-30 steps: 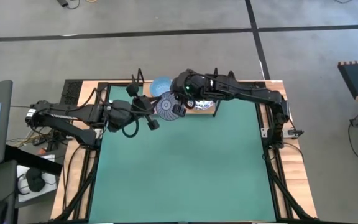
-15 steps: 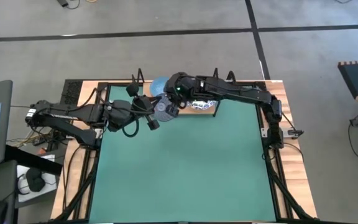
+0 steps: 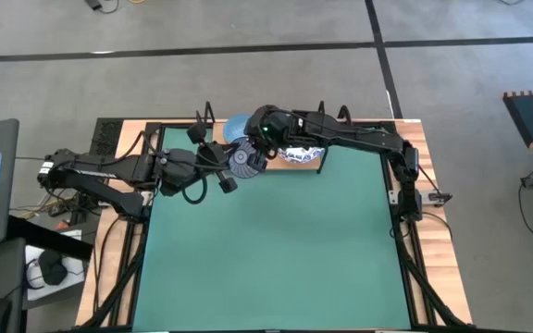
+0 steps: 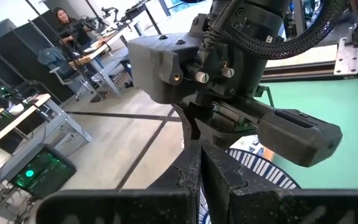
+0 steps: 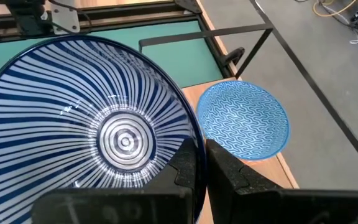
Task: Place and stack bowls onto a shelf
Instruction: Stack the blue bowl on top of the light blue bowl on the shelf
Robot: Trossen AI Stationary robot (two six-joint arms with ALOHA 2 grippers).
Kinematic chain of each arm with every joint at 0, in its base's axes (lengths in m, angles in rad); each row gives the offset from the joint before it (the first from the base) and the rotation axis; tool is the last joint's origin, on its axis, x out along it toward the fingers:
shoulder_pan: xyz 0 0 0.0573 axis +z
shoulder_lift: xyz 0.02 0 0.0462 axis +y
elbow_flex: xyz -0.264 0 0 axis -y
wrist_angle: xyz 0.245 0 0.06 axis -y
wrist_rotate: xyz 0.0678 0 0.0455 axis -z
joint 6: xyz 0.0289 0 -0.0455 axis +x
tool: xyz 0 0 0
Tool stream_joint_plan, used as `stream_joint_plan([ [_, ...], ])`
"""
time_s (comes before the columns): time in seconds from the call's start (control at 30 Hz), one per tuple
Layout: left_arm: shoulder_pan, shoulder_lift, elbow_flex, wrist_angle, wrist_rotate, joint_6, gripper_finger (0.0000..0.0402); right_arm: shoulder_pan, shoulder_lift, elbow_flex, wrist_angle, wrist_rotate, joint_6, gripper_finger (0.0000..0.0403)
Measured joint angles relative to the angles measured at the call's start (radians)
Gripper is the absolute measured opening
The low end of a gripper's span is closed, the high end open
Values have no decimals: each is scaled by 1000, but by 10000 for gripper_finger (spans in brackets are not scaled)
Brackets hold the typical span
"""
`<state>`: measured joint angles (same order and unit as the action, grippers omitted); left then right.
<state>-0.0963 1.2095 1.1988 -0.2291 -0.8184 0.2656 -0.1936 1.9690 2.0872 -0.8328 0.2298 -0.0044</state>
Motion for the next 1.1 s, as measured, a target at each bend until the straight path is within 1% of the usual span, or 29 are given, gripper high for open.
stream_joint_plan([
  [0.13, 1, -10, 0, -9, -16, -33, 8, -12, 0, 0, -1, 0, 11, 39],
  [0.3, 36, -69, 0, -84, 3, -101, 49, -41, 0, 0, -2, -1, 39, 39],
  [0.43, 95, -123, 0, -129, 67, -144, 86, -64, 0, 0, 10, -11, 65, 39],
  [0.5, 127, -143, 0, -123, 103, -147, 100, -70, 0, 0, 16, -14, 78, 39],
  [0.67, 191, -167, 0, -104, 184, -138, 118, -79, 0, 0, 21, -22, 104, 39],
  [0.73, 210, -169, 0, -90, 227, -139, 120, -91, 0, -4, 25, -60, 127, 39],
  [0.8, 222, -169, 0, -94, 269, -139, 121, -110, -3, -36, 52, -112, 160, 39],
  [0.97, 243, -161, -1, -92, 319, -139, 121, -165, 0, -119, 56, -254, 258, 39],
  [1.1, 274, -159, -16, -99, 370, -137, 121, -189, 0, -146, 65, -324, 298, 39],
])
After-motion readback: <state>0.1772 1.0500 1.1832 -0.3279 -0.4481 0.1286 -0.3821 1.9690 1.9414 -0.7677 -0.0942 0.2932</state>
